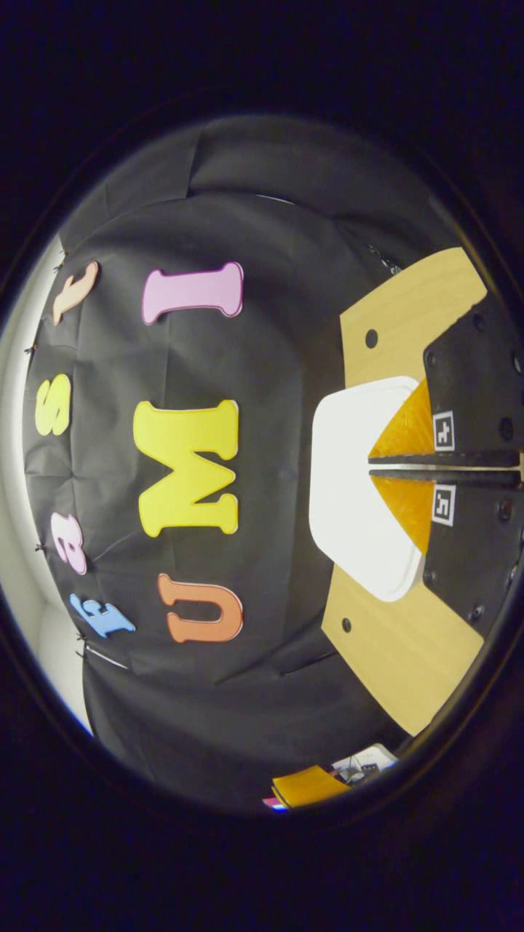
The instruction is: Press the lid of the desktop garbage bin to open it, pick up the crumpled paper on the desktop and throw it into the bin, then pick up the pop can on the desktop and drop it into the bin, and finally close the garbage bin lid.
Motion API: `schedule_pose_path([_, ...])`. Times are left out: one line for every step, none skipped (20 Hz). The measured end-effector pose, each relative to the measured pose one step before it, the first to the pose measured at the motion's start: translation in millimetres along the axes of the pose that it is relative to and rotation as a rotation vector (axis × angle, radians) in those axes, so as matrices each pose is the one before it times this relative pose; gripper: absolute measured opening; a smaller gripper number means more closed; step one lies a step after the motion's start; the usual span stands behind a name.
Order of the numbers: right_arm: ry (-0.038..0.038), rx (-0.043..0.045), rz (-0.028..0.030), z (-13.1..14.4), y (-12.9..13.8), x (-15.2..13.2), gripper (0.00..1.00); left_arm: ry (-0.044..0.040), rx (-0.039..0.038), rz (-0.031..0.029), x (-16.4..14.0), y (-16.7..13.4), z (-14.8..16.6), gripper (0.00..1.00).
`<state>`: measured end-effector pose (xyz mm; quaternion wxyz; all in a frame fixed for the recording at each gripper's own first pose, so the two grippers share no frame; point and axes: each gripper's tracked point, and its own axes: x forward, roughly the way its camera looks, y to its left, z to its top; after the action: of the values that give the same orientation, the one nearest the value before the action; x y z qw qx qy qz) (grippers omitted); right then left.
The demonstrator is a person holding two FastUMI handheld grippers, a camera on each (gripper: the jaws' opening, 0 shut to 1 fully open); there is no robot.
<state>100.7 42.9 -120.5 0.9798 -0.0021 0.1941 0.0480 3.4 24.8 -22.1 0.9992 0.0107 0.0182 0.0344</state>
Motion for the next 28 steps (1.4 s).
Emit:
schedule_pose_path([0.01477,0.00267,0.01470,-4.42,2.86,2.79,0.02,0.00079,-0.00045,0.00369,-0.58,0.75,-1.17,0.97])
schedule_pose_path([0.01816,0.00013,0.01831,-4.61,3.11,2.23,0.02,0.00160,0.00060,0.00275,-0.08,0.18,0.51,0.98])
schedule_pose_path([0.00858,-0.00749,0.00873,-2.05,0.74,2.42,0.02,0.00125,0.00228,0.00335,-0.76,-0.07,0.53,0.98])
schedule_pose_path([0.00726,-0.01014,0.00067,-2.47,-0.01,2.26,0.00,-0.00039,0.00206,0.00209,-0.47,-0.13,-0.61,0.98])
schedule_pose_path([0.00618,-0.00177,0.00238,-3.37,0.19,0.23,0.00,0.00035,0.00223,0.00090,0.48,-0.05,0.11,0.97])
schedule_pose_path([0.00714,0.00166,0.00202,-1.32,-0.98,1.16,0.00,0.00005,0.00179,0.00039,-0.21,-0.35,-0.80,0.98])
schedule_pose_path([-0.00735,-0.00063,0.00128,-0.33,0.00,0.14,0.00,0.00110,0.00152,-0.00132,-0.29,-1.02,-0.39,0.98])
schedule_pose_path([0.03489,-0.01591,0.00259,-8.58,-0.57,1.74,0.00,0.00244,0.00027,-0.00025,0.22,-0.40,-1.48,0.98])
schedule_pose_path([-0.00157,0.01152,0.00429,-1.76,-1.72,-0.42,0.00,0.00626,0.00038,-0.00322,-0.32,-0.89,-2.06,0.98])
schedule_pose_path([0.01599,0.01531,-0.00088,-2.02,0.44,2.02,0.01,0.00224,0.00050,-0.00326,-0.38,-1.99,-1.69,0.98])
schedule_pose_path([-0.00045,-0.00790,-0.00269,0.25,-0.08,-0.03,0.00,-0.00136,-0.00086,-0.00134,0.47,-0.83,-0.18,0.98])
schedule_pose_path([-0.00042,-0.01008,-0.00296,1.31,-0.40,-0.81,0.01,0.00056,-0.00138,-0.00289,-0.12,-0.99,0.20,0.98])
schedule_pose_path([-0.01511,-0.00613,-0.00153,6.09,-0.26,-0.94,0.01,0.00098,0.00017,-0.00222,-0.27,-0.20,-0.05,0.98])
schedule_pose_path([-0.03124,-0.01621,-0.00670,8.37,-0.39,-1.79,0.01,-0.00082,0.00189,-0.00147,0.41,-0.64,-0.35,0.98])
schedule_pose_path([-0.02802,-0.05882,-0.02021,8.56,-3.32,-5.71,0.01,-0.00220,-0.00031,-0.00090,-0.65,0.10,0.91,0.98])
schedule_pose_path([-0.04556,-0.04074,-0.00843,12.13,-2.15,-5.43,0.01,0.00526,-0.00283,-0.00163,-0.55,0.96,-2.58,0.98])
schedule_pose_path([-0.04980,-0.00021,0.01475,12.36,3.25,-6.67,0.13,0.00572,-0.00474,-0.00462,0.32,-2.11,-2.29,0.98])
schedule_pose_path([-0.02686,0.01304,0.00753,9.11,-0.32,-6.05,0.26,0.00422,-0.00371,-0.00526,1.63,-1.92,-2.90,0.98])
schedule_pose_path([-0.01415,0.01551,0.00551,4.31,-1.92,-0.39,0.50,0.00350,-0.00005,-0.00418,-0.26,-0.90,-1.74,0.98])
schedule_pose_path([-0.00149,0.01223,-0.00236,1.95,-4.51,-2.42,0.59,0.00466,0.00065,-0.00377,-0.53,-0.62,-2.20,0.98])
schedule_pose_path([-0.00557,0.00866,0.00433,2.51,-2.34,-3.28,0.74,0.00282,-0.00096,-0.00388,-0.06,-1.03,-1.91,0.98])
schedule_pose_path([-0.00067,0.00047,-0.00964,-0.08,-5.18,1.13,0.82,0.00448,-0.00299,-0.00598,0.51,-0.86,-1.75,0.98])
schedule_pose_path([-0.01290,0.00584,-0.00746,2.79,-3.44,-9.58,0.95,0.01094,-0.00222,-0.00607,1.39,-2.16,-3.08,0.98])
schedule_pose_path([-0.01043,0.00813,-0.00712,1.23,-3.03,-4.80,0.96,0.01276,0.00065,-0.00321,0.69,-0.46,-6.34,0.98])
schedule_pose_path([-0.00903,0.00987,-0.00435,0.23,-1.45,-4.19,0.97,0.01161,0.00009,-0.00370,0.54,-0.85,-4.67,0.98])
schedule_pose_path([-0.00506,0.00745,-0.00181,0.21,-1.96,-4.02,0.97,0.00867,-0.00209,-0.00670,-0.33,-1.11,-3.71,0.98])
schedule_pose_path([-0.00215,0.00191,-0.00282,-1.29,-2.62,-5.18,0.97,0.00788,-0.00163,-0.00712,0.55,-1.89,-4.63,0.98])
schedule_pose_path([-0.00396,0.00016,-0.00654,0.14,-3.48,-4.23,0.97,0.00702,-0.00180,-0.00640,-0.16,-2.18,-3.49,0.98])
